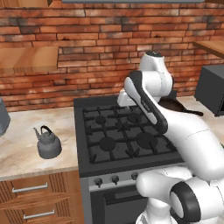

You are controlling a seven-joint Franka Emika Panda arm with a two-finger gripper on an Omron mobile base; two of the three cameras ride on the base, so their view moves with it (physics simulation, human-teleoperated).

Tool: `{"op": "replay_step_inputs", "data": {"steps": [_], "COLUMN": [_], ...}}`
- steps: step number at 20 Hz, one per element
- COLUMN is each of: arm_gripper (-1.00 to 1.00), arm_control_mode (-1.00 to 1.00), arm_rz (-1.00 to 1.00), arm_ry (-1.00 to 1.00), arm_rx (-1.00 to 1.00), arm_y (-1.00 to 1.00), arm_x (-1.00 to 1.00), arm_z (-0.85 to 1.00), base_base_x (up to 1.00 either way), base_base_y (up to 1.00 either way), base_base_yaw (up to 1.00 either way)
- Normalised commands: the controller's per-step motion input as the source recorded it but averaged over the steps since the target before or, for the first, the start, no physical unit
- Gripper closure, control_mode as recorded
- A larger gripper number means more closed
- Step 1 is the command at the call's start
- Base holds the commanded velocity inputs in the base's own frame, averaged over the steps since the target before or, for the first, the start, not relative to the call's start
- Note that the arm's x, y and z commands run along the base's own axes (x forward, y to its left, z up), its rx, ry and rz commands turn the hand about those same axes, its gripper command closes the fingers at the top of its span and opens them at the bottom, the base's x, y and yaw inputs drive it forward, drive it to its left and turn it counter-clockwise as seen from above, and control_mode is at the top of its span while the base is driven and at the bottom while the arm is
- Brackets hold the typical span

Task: Pick the kettle from the counter and place it on a stove burner. Then turn the burner on.

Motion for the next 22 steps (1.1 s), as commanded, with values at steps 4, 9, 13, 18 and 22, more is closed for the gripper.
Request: {"op": "replay_step_inputs", "data": {"steps": [4,9,13,18,22], "arm_gripper": [-1.0,-1.0,-1.0,-1.0,-1.0], "arm_control_mode": [-1.0,-1.0,-1.0,-1.0,-1.0], "arm_rz": [0.0,0.01,0.05,0.07,0.08], "arm_ry": [0.0,0.0,0.0,0.0,0.0], "arm_rx": [0.0,0.01,0.06,0.07,0.05], "arm_y": [1.0,0.91,0.7,0.72,0.69], "arm_x": [0.0,0.0,0.0,0.0,0.0], "arm_z": [0.0,0.0,0.0,-0.04,-0.06], "base_base_x": [0.0,0.0,0.0,0.0,0.0], "base_base_y": [0.0,0.0,0.0,0.0,0.0], "base_base_yaw": [0.0,0.0,0.0,0.0,0.0]}}
